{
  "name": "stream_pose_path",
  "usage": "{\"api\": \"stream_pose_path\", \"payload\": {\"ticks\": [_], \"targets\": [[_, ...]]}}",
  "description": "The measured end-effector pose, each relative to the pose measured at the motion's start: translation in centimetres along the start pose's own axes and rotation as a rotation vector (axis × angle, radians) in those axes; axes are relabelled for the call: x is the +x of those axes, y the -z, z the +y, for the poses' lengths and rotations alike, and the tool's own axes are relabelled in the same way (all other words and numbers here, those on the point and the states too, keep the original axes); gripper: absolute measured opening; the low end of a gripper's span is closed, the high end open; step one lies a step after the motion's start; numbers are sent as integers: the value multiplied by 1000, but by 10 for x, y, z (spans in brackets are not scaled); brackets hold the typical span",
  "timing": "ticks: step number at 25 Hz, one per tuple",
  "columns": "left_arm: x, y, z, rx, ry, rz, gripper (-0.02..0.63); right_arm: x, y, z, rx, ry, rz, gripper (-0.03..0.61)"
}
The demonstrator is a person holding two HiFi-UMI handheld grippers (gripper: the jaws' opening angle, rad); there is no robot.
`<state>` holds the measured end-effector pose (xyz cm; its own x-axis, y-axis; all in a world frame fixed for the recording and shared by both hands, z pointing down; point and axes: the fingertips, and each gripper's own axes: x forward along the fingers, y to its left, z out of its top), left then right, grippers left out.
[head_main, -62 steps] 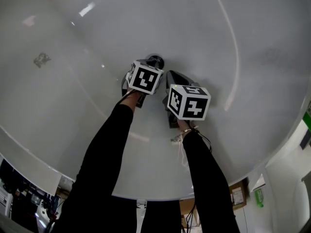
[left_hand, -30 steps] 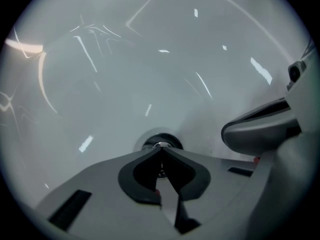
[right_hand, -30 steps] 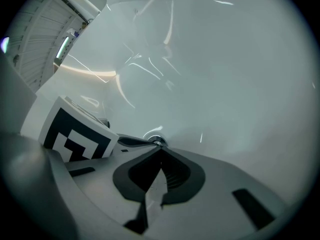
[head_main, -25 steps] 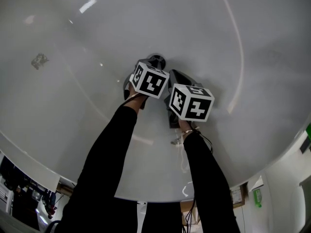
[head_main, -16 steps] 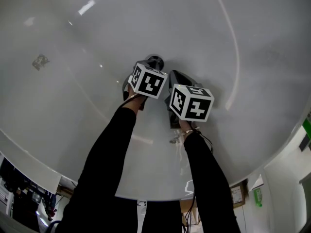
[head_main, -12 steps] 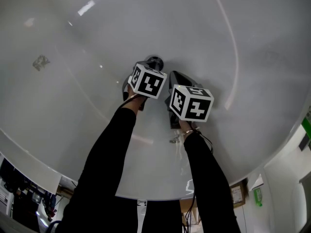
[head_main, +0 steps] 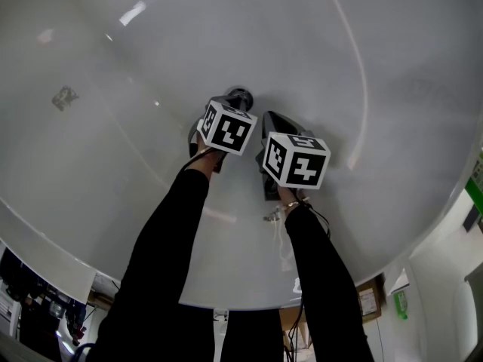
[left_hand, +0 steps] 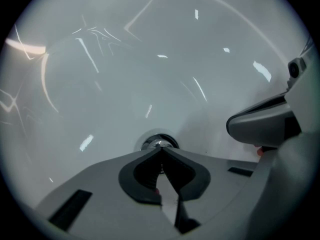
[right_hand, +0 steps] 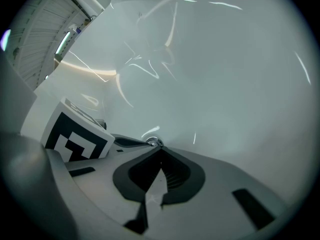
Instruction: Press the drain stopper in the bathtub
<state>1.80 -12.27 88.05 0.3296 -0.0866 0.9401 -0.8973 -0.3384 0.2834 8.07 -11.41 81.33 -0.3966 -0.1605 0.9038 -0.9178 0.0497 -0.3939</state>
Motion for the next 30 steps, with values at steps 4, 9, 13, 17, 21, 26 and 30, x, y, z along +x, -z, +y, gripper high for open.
{"api": "stream_pose_path", "payload": {"ticks": [4, 9, 13, 17, 21, 26, 30], "targets": [[-1, -2, -1, 30, 3, 9, 6, -2, -1, 2, -5, -4, -5, 2], [-12, -3, 1, 38, 6, -6, 6, -4, 1, 6, -9, -13, -10, 2], [-23, -3, 3, 33, -4, -16, 6, -13, -2, 11, -17, 0, -18, 2], [-39, -9, 1, 42, -16, -30, 6, -22, -2, 22, -29, -5, -29, 2], [-57, -8, -9, 52, -6, -38, 6, -38, 2, 31, -31, -10, -38, 2], [-84, -7, -21, 64, 5, -53, 6, -63, -1, 38, 18, -5, -67, 2], [-113, -10, -23, 86, -14, -79, 6, -87, -8, 51, 13, 10, -84, 2]]}}
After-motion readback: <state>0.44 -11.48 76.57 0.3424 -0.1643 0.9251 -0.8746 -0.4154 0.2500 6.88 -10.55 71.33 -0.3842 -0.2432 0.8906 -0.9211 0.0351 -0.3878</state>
